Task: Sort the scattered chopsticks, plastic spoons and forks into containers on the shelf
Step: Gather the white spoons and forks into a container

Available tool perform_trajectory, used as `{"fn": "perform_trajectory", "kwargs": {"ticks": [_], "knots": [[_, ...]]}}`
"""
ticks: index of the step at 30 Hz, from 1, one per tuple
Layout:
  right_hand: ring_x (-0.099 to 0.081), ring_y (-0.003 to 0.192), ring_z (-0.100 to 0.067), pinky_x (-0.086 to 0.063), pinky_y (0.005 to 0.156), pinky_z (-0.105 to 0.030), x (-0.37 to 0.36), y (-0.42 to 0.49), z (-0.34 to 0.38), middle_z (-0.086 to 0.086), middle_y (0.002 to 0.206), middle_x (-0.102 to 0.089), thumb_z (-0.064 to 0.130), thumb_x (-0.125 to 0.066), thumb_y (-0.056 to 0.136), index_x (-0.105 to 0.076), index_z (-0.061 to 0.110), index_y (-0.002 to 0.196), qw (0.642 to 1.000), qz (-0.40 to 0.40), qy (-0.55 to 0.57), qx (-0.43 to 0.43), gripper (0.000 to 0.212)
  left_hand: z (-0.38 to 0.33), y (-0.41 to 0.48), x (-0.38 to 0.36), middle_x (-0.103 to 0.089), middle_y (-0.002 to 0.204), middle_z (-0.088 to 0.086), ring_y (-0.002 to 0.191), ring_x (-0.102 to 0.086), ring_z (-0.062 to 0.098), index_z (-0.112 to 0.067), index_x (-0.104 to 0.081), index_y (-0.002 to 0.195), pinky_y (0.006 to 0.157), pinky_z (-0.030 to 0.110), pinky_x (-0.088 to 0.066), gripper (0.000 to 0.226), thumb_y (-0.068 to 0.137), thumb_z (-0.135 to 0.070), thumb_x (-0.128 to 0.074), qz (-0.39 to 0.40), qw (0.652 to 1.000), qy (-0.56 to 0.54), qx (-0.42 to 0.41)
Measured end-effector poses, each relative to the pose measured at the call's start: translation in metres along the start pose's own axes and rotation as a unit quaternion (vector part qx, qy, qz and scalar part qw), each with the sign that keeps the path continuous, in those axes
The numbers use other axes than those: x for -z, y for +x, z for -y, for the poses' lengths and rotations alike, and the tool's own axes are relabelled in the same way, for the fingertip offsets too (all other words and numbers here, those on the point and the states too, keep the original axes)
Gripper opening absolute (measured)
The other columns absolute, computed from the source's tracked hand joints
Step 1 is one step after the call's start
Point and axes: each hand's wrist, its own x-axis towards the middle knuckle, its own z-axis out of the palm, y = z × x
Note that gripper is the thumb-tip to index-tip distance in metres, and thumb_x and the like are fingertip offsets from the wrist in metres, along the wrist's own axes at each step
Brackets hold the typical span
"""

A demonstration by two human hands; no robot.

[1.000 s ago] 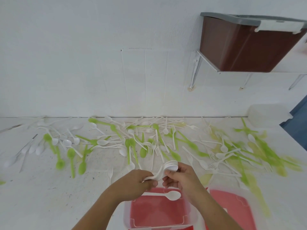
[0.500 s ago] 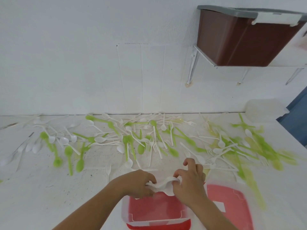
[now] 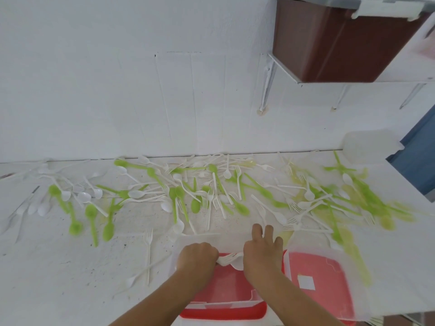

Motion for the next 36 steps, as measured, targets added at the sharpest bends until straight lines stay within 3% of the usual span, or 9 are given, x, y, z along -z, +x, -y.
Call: {"fn": "perform_trajectory", "kwargs": {"ticks": [5, 10, 13, 16, 23, 26, 29, 33, 36], "knots": [[-0.030, 0.125, -0.035, -0.036, 0.096, -0.043, -0.004, 0.002, 0.001, -0.009, 0.137, -0.032, 0.024, -0.069, 0.084, -0.068, 0.022, 0.119, 1.000, -0.019, -0.024, 0.000, 0.035, -0.003, -0.003, 0.001, -0.061, 0.107, 0.003, 0.094, -0.067, 0.028, -0.014, -0.069, 0.108, 0.069, 0.036, -0.044, 0.016, 0.101, -0.010, -0.055, -0.020, 0.999, 0.024, -0.006], [-0.029, 0.129, -0.033, -0.036, 0.096, -0.043, -0.010, 0.004, -0.003, -0.004, 0.141, -0.034, 0.039, -0.064, 0.092, -0.072, 0.024, 0.110, 0.997, -0.047, 0.060, 0.018, 0.024, -0.003, -0.008, 0.006, -0.060, 0.113, 0.004, 0.100, -0.067, 0.028, -0.014, -0.067, 0.112, 0.072, 0.037, -0.044, 0.024, 0.099, -0.001, -0.051, -0.027, 0.999, 0.032, -0.001], [-0.030, 0.129, -0.033, -0.038, 0.095, -0.042, -0.009, 0.004, -0.004, -0.005, 0.142, -0.033, 0.027, -0.067, 0.089, -0.071, 0.023, 0.110, 0.998, -0.040, 0.056, 0.014, 0.022, -0.003, -0.011, 0.007, -0.061, 0.113, 0.004, 0.101, -0.067, 0.028, -0.015, -0.066, 0.115, 0.074, 0.037, -0.046, 0.027, 0.098, 0.000, -0.053, -0.022, 0.999, 0.045, -0.008], [-0.029, 0.131, -0.034, -0.038, 0.097, -0.041, -0.006, 0.004, -0.002, -0.007, 0.145, -0.028, 0.019, -0.069, 0.083, -0.069, 0.022, 0.116, 1.000, -0.022, 0.019, 0.010, 0.033, -0.004, -0.012, 0.009, -0.065, 0.109, 0.003, 0.098, -0.069, 0.027, -0.015, -0.069, 0.111, 0.071, 0.036, -0.046, 0.027, 0.096, 0.002, -0.055, -0.013, 0.998, 0.055, -0.009], [-0.035, 0.123, -0.028, -0.040, 0.093, -0.037, -0.014, 0.006, -0.005, -0.002, 0.135, -0.039, 0.024, -0.065, 0.089, -0.074, 0.025, 0.104, 0.992, -0.050, 0.115, 0.023, 0.018, -0.005, -0.013, 0.014, -0.068, 0.106, 0.003, 0.098, -0.070, 0.026, -0.015, -0.069, 0.110, 0.078, 0.036, -0.052, 0.029, 0.093, 0.006, -0.055, 0.006, 0.999, 0.054, 0.009], [-0.032, 0.128, -0.024, -0.036, 0.100, -0.034, -0.016, 0.007, -0.008, 0.005, 0.139, -0.037, 0.023, -0.064, 0.084, -0.076, 0.032, 0.106, 0.972, -0.076, 0.222, 0.030, 0.026, -0.003, -0.016, 0.017, -0.067, 0.105, 0.001, 0.096, -0.069, 0.024, -0.017, -0.067, 0.111, 0.077, 0.034, -0.051, 0.027, 0.095, 0.001, -0.054, -0.002, 1.000, 0.026, 0.016], [-0.019, 0.138, -0.019, -0.027, 0.110, -0.038, -0.017, 0.005, -0.018, 0.011, 0.147, -0.027, 0.022, -0.062, 0.083, -0.073, 0.037, 0.102, 0.945, -0.103, 0.307, 0.040, 0.027, 0.002, -0.028, 0.027, -0.063, 0.104, -0.002, 0.094, -0.067, 0.023, -0.019, -0.062, 0.105, 0.075, 0.033, -0.050, 0.016, 0.099, -0.018, -0.048, -0.024, 0.999, -0.031, 0.015], [-0.028, 0.124, -0.010, -0.027, 0.104, -0.033, -0.019, -0.004, -0.032, 0.019, 0.131, -0.035, 0.019, -0.063, 0.080, -0.071, 0.039, 0.095, 0.901, -0.148, 0.400, 0.082, 0.026, 0.012, -0.048, 0.036, -0.050, 0.083, -0.006, 0.073, -0.052, 0.023, -0.022, -0.044, 0.081, 0.066, 0.032, -0.039, 0.024, 0.092, -0.043, -0.039, -0.060, 0.993, -0.091, -0.039], [-0.037, 0.117, -0.002, -0.033, 0.096, -0.020, -0.021, -0.007, -0.034, 0.022, 0.121, -0.039, 0.006, -0.061, 0.087, -0.068, 0.037, 0.102, 0.866, -0.106, 0.483, 0.078, 0.036, 0.011, -0.049, 0.030, -0.050, 0.083, -0.004, 0.076, -0.055, 0.024, -0.022, -0.043, 0.079, 0.068, 0.034, -0.041, 0.026, 0.092, -0.042, -0.033, -0.008, 0.985, -0.147, -0.085]]}}
